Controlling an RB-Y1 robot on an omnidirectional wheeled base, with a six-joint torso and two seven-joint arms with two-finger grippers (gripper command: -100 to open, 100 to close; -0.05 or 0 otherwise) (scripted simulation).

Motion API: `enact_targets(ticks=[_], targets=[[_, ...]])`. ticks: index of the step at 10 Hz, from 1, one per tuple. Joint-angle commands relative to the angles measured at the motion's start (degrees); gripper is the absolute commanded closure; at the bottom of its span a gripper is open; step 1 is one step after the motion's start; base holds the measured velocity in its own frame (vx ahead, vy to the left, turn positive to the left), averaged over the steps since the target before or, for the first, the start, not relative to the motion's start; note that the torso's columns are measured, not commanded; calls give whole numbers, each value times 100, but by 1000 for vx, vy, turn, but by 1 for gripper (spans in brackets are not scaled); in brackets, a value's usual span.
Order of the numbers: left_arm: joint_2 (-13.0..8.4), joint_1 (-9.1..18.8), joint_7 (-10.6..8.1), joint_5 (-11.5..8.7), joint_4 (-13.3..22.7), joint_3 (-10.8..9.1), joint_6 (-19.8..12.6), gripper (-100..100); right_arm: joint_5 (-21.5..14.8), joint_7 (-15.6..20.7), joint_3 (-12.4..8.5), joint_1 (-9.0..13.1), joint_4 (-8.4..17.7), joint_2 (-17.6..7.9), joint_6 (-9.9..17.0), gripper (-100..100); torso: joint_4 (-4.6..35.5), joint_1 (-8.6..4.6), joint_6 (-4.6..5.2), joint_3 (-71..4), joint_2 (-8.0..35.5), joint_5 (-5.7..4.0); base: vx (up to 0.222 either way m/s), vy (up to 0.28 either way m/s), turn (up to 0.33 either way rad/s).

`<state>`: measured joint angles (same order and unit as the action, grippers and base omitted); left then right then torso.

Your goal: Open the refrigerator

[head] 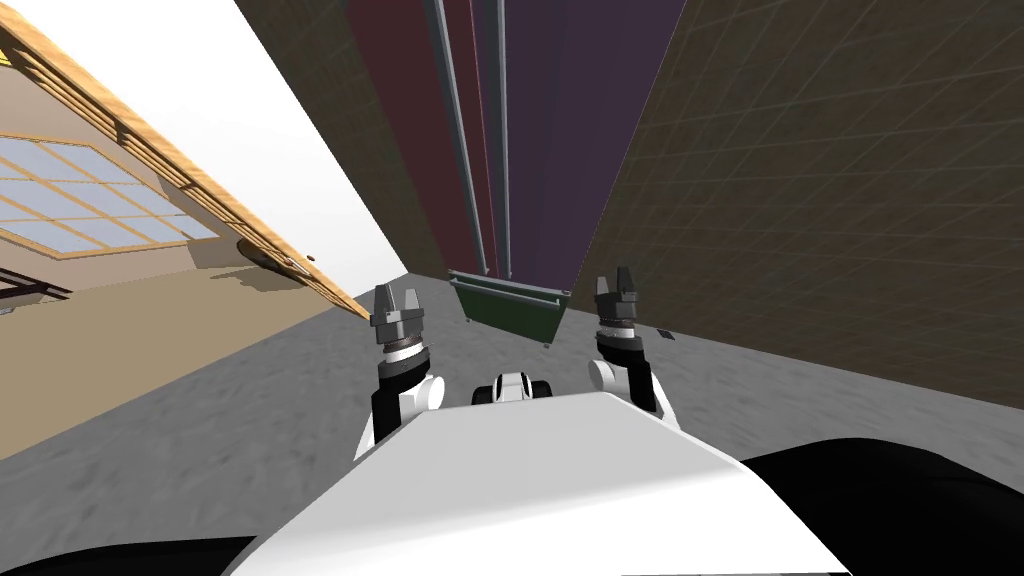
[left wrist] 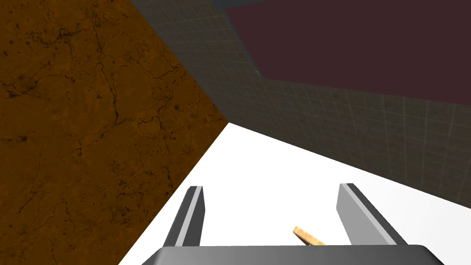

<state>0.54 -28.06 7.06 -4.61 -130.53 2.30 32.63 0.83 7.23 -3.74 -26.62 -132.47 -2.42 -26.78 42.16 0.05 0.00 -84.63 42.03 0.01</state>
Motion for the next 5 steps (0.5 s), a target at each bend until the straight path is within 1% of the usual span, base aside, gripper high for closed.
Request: enact_targets(ticks=[1,2,3,4,5], targets=[[0,-1,0,0,0,0,0,0,-65,444,34,10,219,-368,-137,-100,5,0,0,-6,2,0,140,25,-51],[0,-1,0,0,0,0,0,0,-65,510,34,10,219,-368,-137,-100,8,-8,0,-2,12,-2,102,26,-16],[0,0,0,0,0,0,0,0,-96,731,49,21,337,-489,-203,-100,14,-6,0,10,33,-2,109,47,-54],[0,0,0,0,0,0,0,0,-96,757,49,21,337,-489,-203,-100,16,0,1,13,34,0,83,45,-23],[0,1,0,0,0,0,0,0,-131,983,67,35,470,-597,-275,-100,16,-1,0,15,39,0,92,48,-48]])
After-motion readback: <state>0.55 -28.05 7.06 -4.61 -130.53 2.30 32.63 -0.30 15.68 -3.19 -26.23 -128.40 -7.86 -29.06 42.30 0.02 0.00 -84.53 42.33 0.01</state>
